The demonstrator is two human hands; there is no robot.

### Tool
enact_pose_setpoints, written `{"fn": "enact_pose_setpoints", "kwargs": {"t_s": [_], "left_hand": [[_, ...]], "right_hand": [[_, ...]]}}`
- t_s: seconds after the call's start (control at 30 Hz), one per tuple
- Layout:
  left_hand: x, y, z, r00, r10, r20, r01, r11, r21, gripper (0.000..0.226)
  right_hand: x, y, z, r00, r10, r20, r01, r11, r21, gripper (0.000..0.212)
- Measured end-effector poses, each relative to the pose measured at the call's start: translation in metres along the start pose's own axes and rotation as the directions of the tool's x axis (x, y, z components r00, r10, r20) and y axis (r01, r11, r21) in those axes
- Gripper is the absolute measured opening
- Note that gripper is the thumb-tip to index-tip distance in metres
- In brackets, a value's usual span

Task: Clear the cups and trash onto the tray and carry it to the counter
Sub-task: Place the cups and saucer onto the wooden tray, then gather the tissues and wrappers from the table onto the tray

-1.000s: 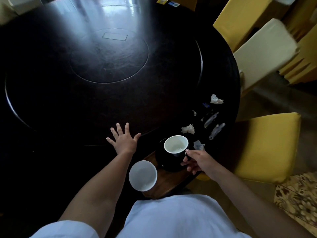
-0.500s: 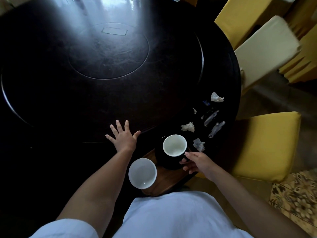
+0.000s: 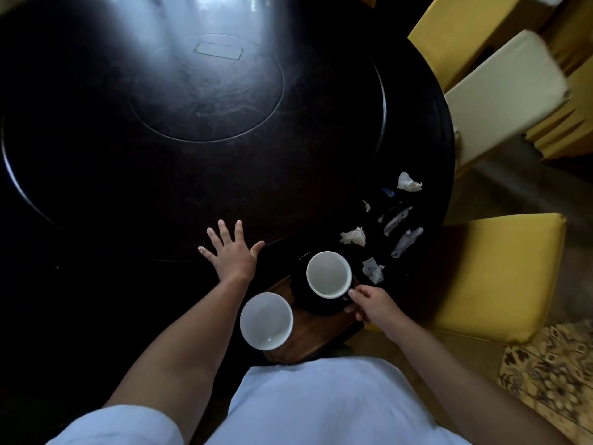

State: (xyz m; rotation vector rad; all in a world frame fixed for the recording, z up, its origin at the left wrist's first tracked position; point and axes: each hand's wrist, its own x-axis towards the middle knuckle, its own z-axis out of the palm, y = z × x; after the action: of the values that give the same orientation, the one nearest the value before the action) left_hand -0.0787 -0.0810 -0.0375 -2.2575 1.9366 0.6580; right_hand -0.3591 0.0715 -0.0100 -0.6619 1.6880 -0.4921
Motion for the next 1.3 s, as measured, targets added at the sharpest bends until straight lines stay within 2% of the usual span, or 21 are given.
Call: {"fn": "enact_pose_setpoints", "kwargs": {"t_s": [0.2,0.57,0.63,0.7,0.8,0.9,1.1,1.2,1.3], "left_hand": [[0.000,-0.001,0.001,1.000,0.001,-0.006,-0.001,1.000,-0.007,0.083],[0.004,-0.006,-0.005,1.000,-0.028,-0.005,0.028,0.992,-0.121,0.078],[0.006,-0.003,-0.016,0.999,-0.054,0.004,0.053,0.975,-0.215,0.069],[0.004,0.005,-0.029,0.999,-0.037,-0.018,0.028,0.937,-0.348,0.060],[-0.008,0.040,-0.042,0.981,0.176,-0.086,-0.196,0.873,-0.448,0.050],[-0.020,0.091,-0.036,0.928,0.364,-0.078,-0.359,0.819,-0.449,0.050],[-0.035,0.182,-0.005,0.882,0.452,0.132,-0.400,0.868,-0.296,0.059],[-0.030,0.211,0.008,0.869,0.444,0.219,-0.416,0.895,-0.161,0.062],[-0.021,0.228,0.024,0.870,0.401,0.288,-0.409,0.912,-0.035,0.065]], "right_hand": [[0.003,-0.001,0.000,1.000,-0.022,-0.004,0.022,0.999,-0.041,0.023],[0.014,-0.004,-0.026,0.979,-0.134,0.154,0.174,0.942,-0.286,0.004],[0.021,-0.012,-0.042,0.976,-0.182,0.118,0.210,0.927,-0.312,0.004],[0.030,-0.019,-0.063,0.969,-0.246,0.017,0.237,0.911,-0.337,0.011],[0.050,-0.019,-0.092,0.947,-0.306,-0.096,0.219,0.837,-0.502,0.032],[0.069,-0.015,-0.106,0.936,-0.348,-0.045,0.242,0.733,-0.636,0.054],[0.091,-0.011,-0.110,0.921,-0.353,0.163,0.333,0.501,-0.799,0.066],[0.096,-0.010,-0.109,0.920,-0.341,0.195,0.331,0.404,-0.853,0.054],[0.101,-0.010,-0.112,0.900,-0.361,0.245,0.384,0.388,-0.838,0.026]]}}
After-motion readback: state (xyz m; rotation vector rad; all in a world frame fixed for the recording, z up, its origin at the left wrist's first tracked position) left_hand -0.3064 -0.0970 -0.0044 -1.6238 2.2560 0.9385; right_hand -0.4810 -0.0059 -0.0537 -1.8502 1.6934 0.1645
